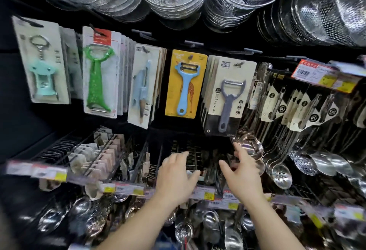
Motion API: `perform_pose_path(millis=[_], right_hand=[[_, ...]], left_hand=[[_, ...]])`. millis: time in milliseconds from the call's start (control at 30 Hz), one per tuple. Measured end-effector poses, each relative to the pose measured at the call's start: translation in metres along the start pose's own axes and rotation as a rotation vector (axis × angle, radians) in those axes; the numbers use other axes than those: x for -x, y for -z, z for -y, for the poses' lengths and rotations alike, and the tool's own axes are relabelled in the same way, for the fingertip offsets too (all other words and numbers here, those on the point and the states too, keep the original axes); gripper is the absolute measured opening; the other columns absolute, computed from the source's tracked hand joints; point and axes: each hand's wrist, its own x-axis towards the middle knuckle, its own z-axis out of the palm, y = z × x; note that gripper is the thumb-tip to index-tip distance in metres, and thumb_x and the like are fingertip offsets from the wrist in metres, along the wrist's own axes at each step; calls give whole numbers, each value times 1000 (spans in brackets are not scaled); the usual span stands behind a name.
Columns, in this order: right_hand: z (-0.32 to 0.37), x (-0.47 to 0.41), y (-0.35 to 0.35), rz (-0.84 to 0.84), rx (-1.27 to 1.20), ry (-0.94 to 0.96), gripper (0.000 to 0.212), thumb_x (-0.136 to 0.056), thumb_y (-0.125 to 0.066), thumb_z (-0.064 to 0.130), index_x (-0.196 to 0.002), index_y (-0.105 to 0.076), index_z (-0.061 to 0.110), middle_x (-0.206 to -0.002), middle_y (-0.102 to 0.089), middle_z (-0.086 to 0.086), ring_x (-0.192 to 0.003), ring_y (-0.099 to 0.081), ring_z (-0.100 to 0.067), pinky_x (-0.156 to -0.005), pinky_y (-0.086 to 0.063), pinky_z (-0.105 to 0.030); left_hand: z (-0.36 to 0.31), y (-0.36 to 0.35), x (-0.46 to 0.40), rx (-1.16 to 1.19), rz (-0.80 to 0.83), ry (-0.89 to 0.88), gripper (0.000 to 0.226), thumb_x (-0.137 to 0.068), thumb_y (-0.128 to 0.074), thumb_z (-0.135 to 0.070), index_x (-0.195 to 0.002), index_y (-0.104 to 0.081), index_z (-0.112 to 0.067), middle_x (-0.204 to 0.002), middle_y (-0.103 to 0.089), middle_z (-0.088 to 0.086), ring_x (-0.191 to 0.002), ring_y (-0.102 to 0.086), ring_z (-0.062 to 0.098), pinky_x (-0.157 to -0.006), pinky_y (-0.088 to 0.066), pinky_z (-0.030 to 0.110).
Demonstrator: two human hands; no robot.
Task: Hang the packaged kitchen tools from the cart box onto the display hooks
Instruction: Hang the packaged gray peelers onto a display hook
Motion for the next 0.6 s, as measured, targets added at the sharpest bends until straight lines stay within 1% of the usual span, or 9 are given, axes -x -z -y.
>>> perform_pose_path(millis=[33,100,200,300,367,433,533,567,600], right_hand=[[5,2,-1,2,-1,16,68,-93,-65,34,-152,-33,27,-145,-49,0,-120,-55,-15,-99,-47,-33],[18,6,-4,29,-15,57,64,-94,-64,34,-151,-36,27,-141,-51,0,-116,-56,-17,-95,-49,-36],[46,8,-16,103,-46,119,60,-95,-62,34,-150,-37,27,-137,-53,1,-110,-57,-15,-84,-45,-29],[76,8,-40,181,-148,121,57,-97,-62,32,-149,-39,27,-134,-56,2,-109,-59,-15,-86,-47,-29],[97,1,-54,204,-204,130,57,-98,-60,32,-150,-37,27,-135,-56,1,-111,-60,-17,-88,-48,-29],[120,-14,-69,221,-229,157,59,-99,-58,34,-152,-34,27,-139,-55,0,-117,-59,-18,-90,-45,-26],[156,-43,-90,203,-248,195,65,-100,-56,36,-156,-24,28,-150,-47,-2,-133,-49,-19,-99,-39,-25],[166,-51,-95,186,-263,202,68,-100,-56,37,-157,-20,29,-154,-42,-1,-139,-43,-18,-105,-38,-27],[174,-58,-102,170,-290,205,70,-100,-55,36,-158,-16,28,-158,-36,0,-143,-38,-17,-110,-35,-28]], left_hand=[[2,7,4,17,-44,13,65,-98,-52,-50,-154,-31,-24,-155,-37,-1,-144,-31,20,-119,-29,35],[11,25,11,80,-134,75,61,-99,-54,-45,-152,-35,-23,-154,-37,0,-144,-31,23,-117,-28,37],[29,57,9,184,-291,173,60,-97,-59,-39,-150,-38,-18,-151,-42,6,-141,-37,26,-116,-31,39],[49,89,-4,283,-362,240,67,-96,-63,-34,-152,-34,-13,-154,-41,11,-142,-39,27,-117,-33,40],[58,108,-19,337,-350,264,70,-97,-63,-33,-154,-30,-12,-156,-37,11,-143,-38,28,-116,-32,38],[68,122,-37,351,-319,256,70,-96,-65,-33,-153,-31,-12,-156,-39,10,-142,-40,29,-115,-35,40],[78,132,-63,352,-260,229,74,-94,-65,-36,-153,-30,-10,-157,-38,11,-143,-38,29,-117,-34,41],[80,133,-69,350,-231,218,75,-94,-66,-37,-154,-30,-10,-156,-39,11,-143,-38,27,-116,-34,38],[83,132,-75,361,-213,199,73,-94,-67,-36,-152,-33,-11,-150,-45,9,-138,-44,24,-110,-37,32]])
